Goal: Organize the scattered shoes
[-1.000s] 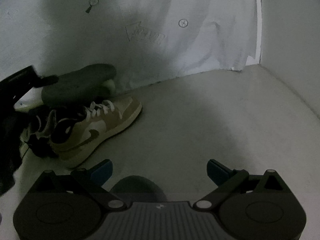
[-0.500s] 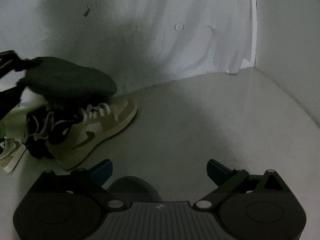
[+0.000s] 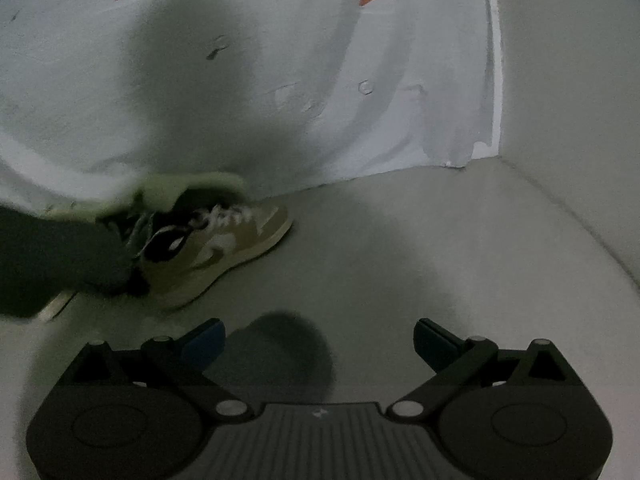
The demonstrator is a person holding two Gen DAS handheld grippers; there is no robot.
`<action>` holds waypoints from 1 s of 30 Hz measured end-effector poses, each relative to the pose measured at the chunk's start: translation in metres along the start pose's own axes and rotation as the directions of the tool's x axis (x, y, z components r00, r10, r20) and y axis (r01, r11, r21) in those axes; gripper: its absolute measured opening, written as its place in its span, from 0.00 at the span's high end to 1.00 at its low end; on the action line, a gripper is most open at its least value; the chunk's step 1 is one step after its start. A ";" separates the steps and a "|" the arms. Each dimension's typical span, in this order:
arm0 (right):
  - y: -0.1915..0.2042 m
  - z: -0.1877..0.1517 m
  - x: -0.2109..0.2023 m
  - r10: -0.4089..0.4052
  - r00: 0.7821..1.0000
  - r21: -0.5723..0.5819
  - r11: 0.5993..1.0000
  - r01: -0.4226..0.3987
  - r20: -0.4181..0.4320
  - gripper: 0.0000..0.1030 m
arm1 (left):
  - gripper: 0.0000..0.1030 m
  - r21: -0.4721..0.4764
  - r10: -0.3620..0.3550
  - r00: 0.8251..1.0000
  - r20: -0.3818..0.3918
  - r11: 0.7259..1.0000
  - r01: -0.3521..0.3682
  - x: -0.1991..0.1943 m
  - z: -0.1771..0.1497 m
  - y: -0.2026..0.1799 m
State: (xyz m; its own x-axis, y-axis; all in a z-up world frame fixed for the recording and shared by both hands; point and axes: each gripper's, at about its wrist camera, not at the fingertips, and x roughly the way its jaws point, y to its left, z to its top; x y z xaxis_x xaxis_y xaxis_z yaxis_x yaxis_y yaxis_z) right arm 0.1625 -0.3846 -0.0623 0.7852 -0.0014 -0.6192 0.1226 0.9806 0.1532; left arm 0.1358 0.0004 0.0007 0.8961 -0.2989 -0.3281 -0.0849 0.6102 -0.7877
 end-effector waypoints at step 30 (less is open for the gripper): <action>0.036 0.009 0.005 0.006 1.000 0.004 1.000 -0.006 0.030 0.03 | 0.65 -0.262 0.148 0.966 -0.211 0.944 -0.202 -0.028 0.038 0.014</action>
State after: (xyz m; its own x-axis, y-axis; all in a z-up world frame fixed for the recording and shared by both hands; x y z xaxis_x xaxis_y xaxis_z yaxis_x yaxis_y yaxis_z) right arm 0.1762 -0.3506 -0.0527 0.8038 -0.0019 -0.5949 0.1208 0.9797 0.1601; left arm 0.1257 0.0456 0.0185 0.7611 -0.3534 -0.5439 -0.3750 0.4444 -0.8136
